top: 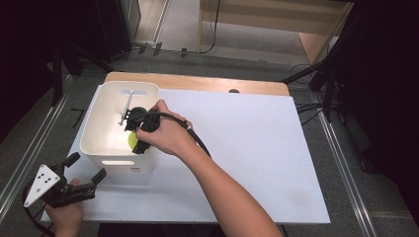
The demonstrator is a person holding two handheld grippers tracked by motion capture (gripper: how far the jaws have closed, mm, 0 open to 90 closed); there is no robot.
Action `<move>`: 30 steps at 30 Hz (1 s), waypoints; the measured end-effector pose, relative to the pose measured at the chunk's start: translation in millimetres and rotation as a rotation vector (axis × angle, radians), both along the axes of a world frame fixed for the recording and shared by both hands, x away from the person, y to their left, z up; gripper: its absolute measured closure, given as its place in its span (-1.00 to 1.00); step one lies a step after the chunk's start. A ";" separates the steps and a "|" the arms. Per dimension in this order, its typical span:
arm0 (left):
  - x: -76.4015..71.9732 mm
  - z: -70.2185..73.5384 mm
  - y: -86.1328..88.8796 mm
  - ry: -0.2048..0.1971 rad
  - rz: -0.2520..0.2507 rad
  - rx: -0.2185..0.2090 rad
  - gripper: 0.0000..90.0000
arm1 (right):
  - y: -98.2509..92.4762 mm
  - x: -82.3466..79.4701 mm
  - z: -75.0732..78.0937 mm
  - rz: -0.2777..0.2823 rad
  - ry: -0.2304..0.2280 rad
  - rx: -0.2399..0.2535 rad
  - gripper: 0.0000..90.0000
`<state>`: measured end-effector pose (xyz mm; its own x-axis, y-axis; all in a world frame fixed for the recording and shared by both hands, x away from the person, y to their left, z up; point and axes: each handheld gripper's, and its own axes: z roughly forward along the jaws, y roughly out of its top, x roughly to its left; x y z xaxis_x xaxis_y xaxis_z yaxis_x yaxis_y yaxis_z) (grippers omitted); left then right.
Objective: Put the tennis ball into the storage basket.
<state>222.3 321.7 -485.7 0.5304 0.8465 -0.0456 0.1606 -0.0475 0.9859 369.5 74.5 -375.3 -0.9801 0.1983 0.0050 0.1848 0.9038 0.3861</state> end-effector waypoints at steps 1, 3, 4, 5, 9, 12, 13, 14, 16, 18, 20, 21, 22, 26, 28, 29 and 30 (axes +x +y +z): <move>0.0 0.0 0.0 0.000 0.000 0.001 -1.00 | 0.4 -0.2 -0.3 0.004 -0.003 -0.001 -0.51; 0.1 0.1 0.1 0.001 0.000 0.001 -1.00 | 0.4 -1.4 0.5 0.002 -0.002 0.015 -0.69; 0.2 0.0 0.1 0.000 0.001 0.001 -1.00 | -0.3 -1.6 2.3 0.002 -0.005 0.022 -0.74; 0.2 0.0 0.2 0.000 0.001 0.001 -1.00 | -0.9 -1.9 4.2 0.002 -0.011 0.033 -0.76; 0.2 0.1 0.1 0.001 0.002 0.003 -1.00 | -5.6 -4.2 14.6 -0.013 -0.030 0.075 -0.80; 0.2 0.0 0.0 0.001 0.002 0.002 -1.00 | -10.8 -5.0 19.3 -0.019 -0.035 0.091 -1.00; 0.1 0.0 0.1 0.002 0.001 0.002 -1.00 | -13.1 -5.6 20.7 -0.023 -0.040 0.091 -1.00; 0.1 0.1 0.1 0.002 0.002 0.002 -1.00 | -15.5 -6.2 22.1 -0.031 -0.053 0.092 -1.00; 0.2 0.1 0.0 0.002 0.001 0.002 -1.00 | -21.0 -7.0 24.7 -0.049 -0.067 0.103 -1.00; 0.3 0.1 -0.1 0.001 0.001 0.004 -1.00 | -27.1 -6.8 27.5 -0.069 -0.067 0.129 -1.00; 0.4 0.1 -0.2 0.001 0.000 0.005 -1.00 | -33.7 -6.4 30.4 -0.078 -0.071 0.149 -1.00; 0.3 0.1 -0.2 0.002 0.001 0.006 -1.00 | -36.7 -6.6 31.7 -0.080 -0.072 0.155 -1.00; 0.3 0.1 -0.2 0.001 0.000 0.006 -1.00 | -39.6 -7.3 32.7 -0.088 -0.072 0.161 -1.00; 0.4 0.1 -0.4 0.002 0.000 0.006 -1.00 | -51.8 -9.4 34.2 -0.102 -0.075 0.172 -1.00; 0.3 0.0 -0.6 0.002 -0.001 0.008 -1.00 | -58.0 -11.0 33.7 -0.119 -0.079 0.173 -1.00; 0.3 0.0 -0.7 0.002 -0.001 0.007 -1.00 | -61.1 -11.8 33.0 -0.124 -0.077 0.177 -1.00; 0.3 0.0 -0.7 0.002 -0.001 0.007 -1.00 | -64.7 -12.2 32.4 -0.124 -0.080 0.175 -1.00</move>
<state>222.6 321.0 -485.7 0.5314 0.8462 -0.0405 0.1627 -0.0550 0.9851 357.3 9.8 -342.9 -0.9470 0.3202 -0.0271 0.2526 0.7938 0.5533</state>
